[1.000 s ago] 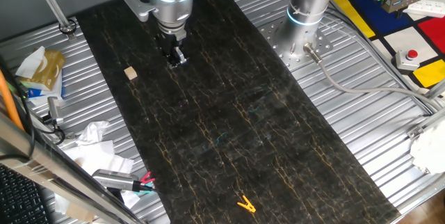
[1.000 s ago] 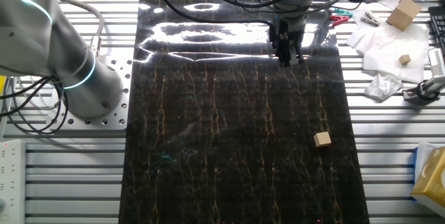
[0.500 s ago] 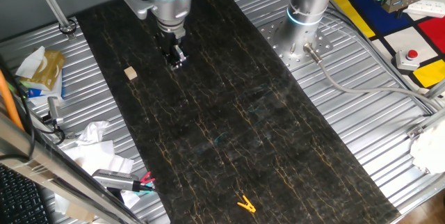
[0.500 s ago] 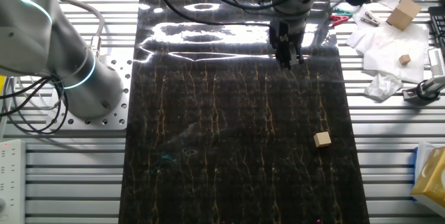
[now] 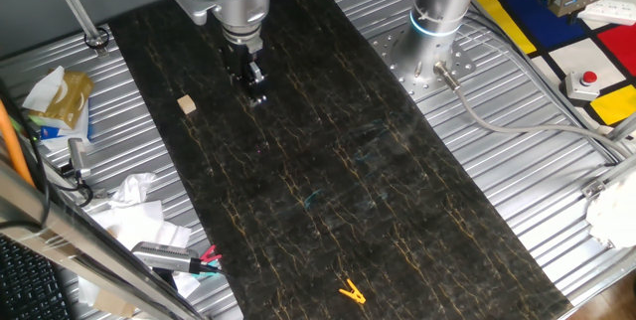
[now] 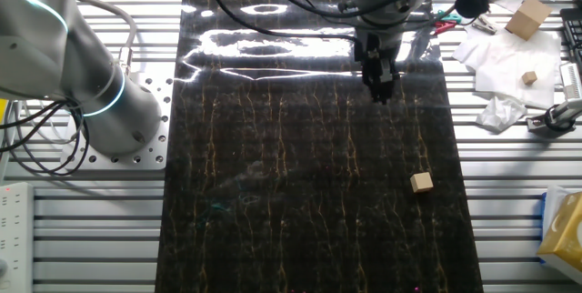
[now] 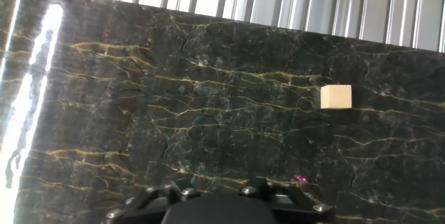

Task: Use the gripper to push the small block from left to right

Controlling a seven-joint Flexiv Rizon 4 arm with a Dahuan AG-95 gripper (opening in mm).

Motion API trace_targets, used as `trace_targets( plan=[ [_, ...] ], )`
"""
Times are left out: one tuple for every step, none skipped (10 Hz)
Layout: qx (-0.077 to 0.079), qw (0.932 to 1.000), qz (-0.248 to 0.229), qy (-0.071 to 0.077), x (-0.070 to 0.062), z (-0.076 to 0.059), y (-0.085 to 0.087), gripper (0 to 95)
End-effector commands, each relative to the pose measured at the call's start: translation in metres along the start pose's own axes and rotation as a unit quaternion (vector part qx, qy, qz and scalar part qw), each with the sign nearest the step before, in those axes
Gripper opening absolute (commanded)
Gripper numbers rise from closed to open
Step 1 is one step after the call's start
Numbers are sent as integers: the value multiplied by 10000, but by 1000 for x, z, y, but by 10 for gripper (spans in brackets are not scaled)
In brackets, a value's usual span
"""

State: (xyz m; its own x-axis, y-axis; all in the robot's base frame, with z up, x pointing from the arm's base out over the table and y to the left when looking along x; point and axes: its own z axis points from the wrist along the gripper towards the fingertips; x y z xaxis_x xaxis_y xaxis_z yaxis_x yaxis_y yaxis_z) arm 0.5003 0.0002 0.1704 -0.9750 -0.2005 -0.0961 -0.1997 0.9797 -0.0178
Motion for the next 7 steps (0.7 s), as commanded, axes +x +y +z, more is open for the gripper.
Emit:
trace_targets(
  plan=[
    [4, 10000, -30, -1, 0, 0, 0, 760],
    [15, 10000, -43, -1, 0, 1, 0, 760],
    [8, 10000, -58, -22, 0, 2, 0, 760],
    [2, 10000, -29, -28, -1, 3, -1, 760],
    [2, 10000, -20, -29, -3, 3, -1, 760],
    [2, 10000, -20, -34, -5, 3, -1, 760],
    [7, 10000, -10, -30, -7, 2, -2, 760]
  ],
)
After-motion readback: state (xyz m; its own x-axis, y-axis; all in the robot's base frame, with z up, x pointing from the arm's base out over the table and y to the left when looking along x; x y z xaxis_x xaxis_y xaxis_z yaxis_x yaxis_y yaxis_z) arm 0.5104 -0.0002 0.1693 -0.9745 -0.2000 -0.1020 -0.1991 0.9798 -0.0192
